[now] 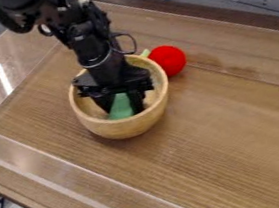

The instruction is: Remove the green stick from the brown bowl and put it on the table

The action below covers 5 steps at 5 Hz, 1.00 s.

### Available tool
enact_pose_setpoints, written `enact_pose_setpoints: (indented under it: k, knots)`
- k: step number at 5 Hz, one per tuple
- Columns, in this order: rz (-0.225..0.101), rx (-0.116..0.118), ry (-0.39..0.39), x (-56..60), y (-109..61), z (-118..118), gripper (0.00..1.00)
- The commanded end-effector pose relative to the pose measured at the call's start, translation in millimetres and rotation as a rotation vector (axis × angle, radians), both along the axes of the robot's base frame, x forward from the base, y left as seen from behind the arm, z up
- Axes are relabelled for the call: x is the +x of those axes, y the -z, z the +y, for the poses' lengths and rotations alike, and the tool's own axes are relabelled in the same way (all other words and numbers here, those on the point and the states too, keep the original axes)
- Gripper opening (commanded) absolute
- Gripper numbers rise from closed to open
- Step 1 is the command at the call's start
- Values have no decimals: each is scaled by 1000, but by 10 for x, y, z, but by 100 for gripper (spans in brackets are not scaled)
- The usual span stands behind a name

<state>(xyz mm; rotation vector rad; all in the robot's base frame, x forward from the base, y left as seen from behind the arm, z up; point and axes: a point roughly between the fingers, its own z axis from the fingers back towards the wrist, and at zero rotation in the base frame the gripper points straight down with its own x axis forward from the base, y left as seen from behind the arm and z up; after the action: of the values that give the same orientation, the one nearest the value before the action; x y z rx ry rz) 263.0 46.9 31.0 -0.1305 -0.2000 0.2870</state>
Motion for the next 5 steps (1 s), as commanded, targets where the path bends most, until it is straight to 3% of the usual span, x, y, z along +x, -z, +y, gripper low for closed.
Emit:
enact_pose_setpoints:
  k: [1,2,5]
  knots:
    - [-52,12,-8,-15,-104,99,0]
    - [-59,8,49,22,-181,55,0]
    - [-125,-1,-14,-37,-605,-33,0]
